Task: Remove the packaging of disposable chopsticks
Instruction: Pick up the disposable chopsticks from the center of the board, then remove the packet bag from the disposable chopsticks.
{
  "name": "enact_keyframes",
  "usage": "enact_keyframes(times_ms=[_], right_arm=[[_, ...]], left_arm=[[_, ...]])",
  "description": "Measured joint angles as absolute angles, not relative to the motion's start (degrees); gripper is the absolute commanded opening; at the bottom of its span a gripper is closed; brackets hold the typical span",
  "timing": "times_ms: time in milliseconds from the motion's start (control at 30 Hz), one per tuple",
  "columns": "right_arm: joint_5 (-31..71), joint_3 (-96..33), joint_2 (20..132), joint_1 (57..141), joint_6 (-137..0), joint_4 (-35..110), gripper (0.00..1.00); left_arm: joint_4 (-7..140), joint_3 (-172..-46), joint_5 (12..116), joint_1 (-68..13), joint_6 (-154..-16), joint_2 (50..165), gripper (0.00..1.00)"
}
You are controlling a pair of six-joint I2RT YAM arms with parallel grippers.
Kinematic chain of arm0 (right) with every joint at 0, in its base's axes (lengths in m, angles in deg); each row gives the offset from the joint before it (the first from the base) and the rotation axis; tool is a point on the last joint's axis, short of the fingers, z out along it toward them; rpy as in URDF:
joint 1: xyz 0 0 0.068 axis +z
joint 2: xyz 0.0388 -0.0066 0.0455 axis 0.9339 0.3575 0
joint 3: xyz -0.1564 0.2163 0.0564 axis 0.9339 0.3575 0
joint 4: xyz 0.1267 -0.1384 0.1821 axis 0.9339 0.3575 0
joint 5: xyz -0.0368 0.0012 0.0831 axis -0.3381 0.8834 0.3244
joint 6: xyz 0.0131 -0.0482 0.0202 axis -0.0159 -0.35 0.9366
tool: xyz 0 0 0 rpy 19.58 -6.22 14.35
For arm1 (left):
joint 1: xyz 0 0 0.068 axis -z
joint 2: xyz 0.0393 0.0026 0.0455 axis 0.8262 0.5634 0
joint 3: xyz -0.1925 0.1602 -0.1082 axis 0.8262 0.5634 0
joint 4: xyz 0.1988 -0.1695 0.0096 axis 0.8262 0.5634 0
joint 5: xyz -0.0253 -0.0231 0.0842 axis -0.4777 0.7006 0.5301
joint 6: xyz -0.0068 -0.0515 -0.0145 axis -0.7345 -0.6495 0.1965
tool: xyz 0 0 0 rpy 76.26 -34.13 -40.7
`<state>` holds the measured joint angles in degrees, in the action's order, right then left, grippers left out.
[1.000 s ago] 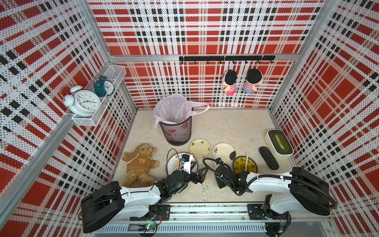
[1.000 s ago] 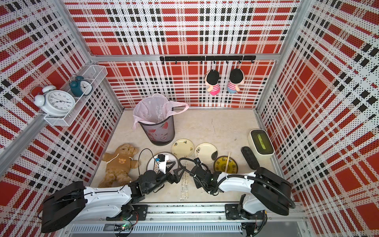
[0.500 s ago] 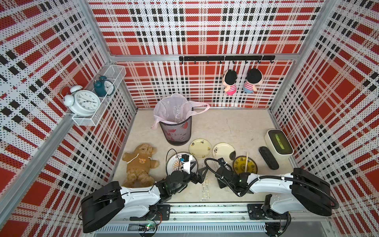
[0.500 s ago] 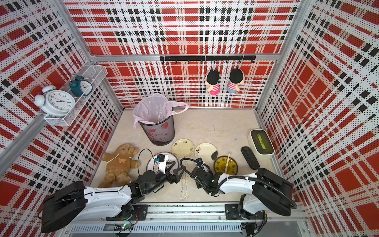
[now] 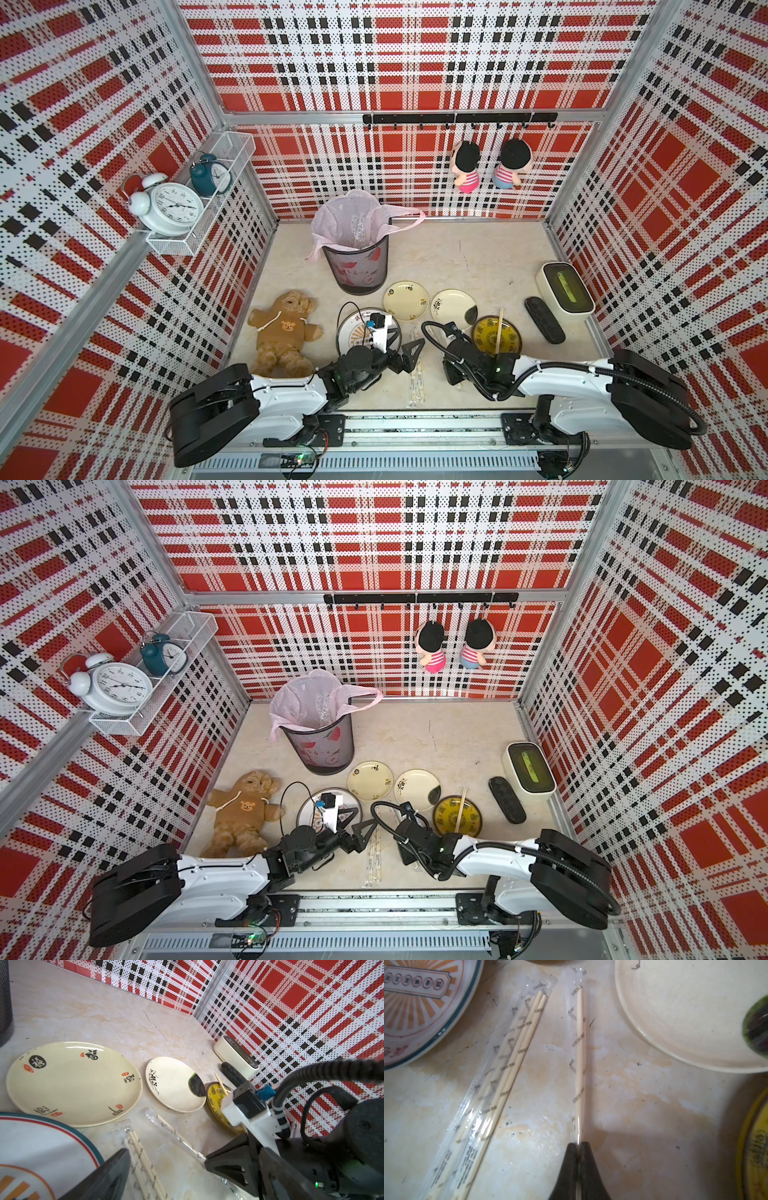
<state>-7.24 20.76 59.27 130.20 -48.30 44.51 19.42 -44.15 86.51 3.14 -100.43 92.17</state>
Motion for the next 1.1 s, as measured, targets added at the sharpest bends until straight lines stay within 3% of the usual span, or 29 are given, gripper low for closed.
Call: enact_keyframes(times_ms=[567,933,1100], right_arm=[[0.4,26.9,51.2,125.1,-57.2,25.4,0.02],[8.0,32.8,39.6,123.6,-62.5,14.0,0.00],[11.5,33.5,36.1,123.6,-64.6,11.2,0.00]], left_arm=[[6.8,-43.2,83.5,3.3,-101.7,93.0,0.89],[3.8,-43.8,82.7,3.2,-99.8,92.1,0.90],[1.0,-44.7,82.0,3.2,-98.9,92.3,0.81]])
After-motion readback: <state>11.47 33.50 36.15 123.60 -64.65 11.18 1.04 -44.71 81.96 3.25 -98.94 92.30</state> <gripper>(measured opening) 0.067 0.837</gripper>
